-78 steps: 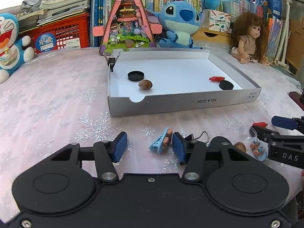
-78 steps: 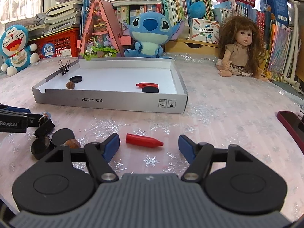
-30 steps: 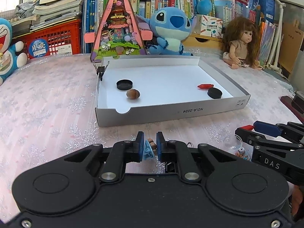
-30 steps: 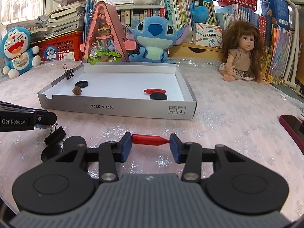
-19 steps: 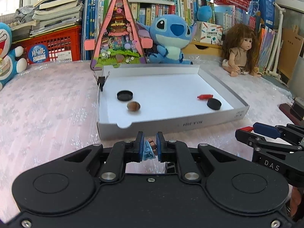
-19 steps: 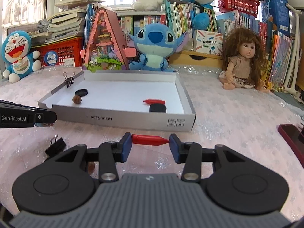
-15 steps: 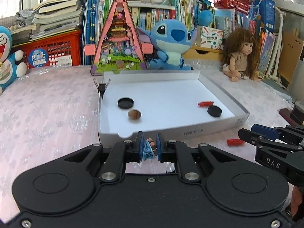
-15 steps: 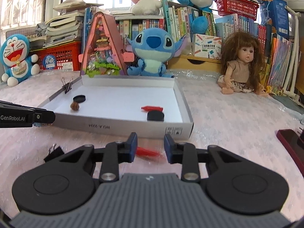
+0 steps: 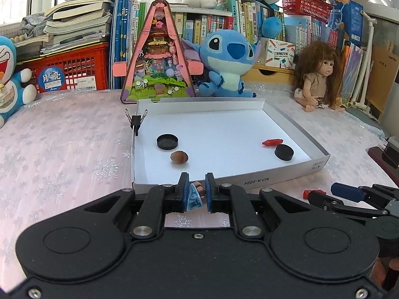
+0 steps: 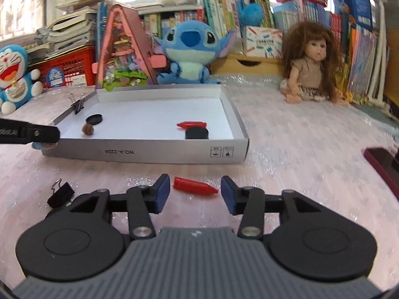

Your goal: Organize rigid objects

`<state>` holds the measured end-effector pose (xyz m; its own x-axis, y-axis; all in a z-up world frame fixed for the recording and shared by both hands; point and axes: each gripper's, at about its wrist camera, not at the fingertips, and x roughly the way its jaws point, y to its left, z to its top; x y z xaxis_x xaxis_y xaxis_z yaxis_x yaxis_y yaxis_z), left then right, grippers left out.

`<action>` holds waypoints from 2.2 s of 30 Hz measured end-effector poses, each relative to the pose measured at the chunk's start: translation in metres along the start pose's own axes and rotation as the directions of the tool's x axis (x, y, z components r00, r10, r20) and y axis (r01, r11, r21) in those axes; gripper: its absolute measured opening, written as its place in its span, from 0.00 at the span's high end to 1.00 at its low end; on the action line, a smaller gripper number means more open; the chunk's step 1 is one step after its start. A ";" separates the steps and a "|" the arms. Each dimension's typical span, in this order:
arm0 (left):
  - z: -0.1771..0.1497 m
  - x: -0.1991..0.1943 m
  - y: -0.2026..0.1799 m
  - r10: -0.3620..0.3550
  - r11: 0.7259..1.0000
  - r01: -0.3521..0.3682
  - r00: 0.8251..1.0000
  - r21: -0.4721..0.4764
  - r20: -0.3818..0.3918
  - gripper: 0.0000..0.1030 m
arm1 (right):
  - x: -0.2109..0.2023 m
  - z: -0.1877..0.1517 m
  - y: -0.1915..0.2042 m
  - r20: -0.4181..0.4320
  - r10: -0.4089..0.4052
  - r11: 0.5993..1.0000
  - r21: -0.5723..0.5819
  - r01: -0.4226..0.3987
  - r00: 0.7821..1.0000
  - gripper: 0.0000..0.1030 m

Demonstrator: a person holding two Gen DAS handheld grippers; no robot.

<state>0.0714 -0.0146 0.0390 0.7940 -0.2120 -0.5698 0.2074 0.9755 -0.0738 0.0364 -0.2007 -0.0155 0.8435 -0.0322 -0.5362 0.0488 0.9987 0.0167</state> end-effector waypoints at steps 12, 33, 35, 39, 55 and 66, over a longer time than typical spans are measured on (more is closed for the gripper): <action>0.004 0.002 0.001 -0.006 1.000 0.006 1.000 -0.012 0.006 0.88 | 0.014 0.001 0.001 -0.034 -0.003 0.998 0.056 0.005 0.999 0.53; 0.055 0.038 0.021 0.004 0.997 -0.003 1.000 -0.073 0.015 0.88 | 0.021 0.066 -0.012 0.100 0.044 0.999 0.012 -0.046 0.994 0.53; 0.062 0.049 0.024 0.013 0.997 -0.013 1.000 -0.082 0.007 0.88 | 0.030 0.073 -0.012 0.112 0.065 0.998 -0.004 -0.065 0.992 0.53; 0.075 0.072 0.030 0.027 0.994 -0.028 1.000 -0.109 -0.011 0.88 | 0.053 0.083 -0.011 0.089 0.083 0.997 -0.015 -0.082 0.993 0.53; 0.084 0.152 0.042 0.085 0.985 -0.101 0.990 -0.140 -0.115 0.88 | 0.119 0.094 -0.008 -0.024 0.107 0.993 -0.047 -0.109 0.994 0.52; 0.089 0.178 0.041 0.101 0.984 -0.121 0.983 -0.132 -0.151 0.87 | 0.130 0.093 -0.009 -0.058 0.100 0.993 -0.052 -0.103 0.993 0.52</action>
<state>0.2725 -0.0172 0.0076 0.7158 -0.1010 -0.6910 0.0326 0.9932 -0.1114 0.1953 -0.2175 -0.0072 0.8116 0.0705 -0.5799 -0.0667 0.9974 0.0279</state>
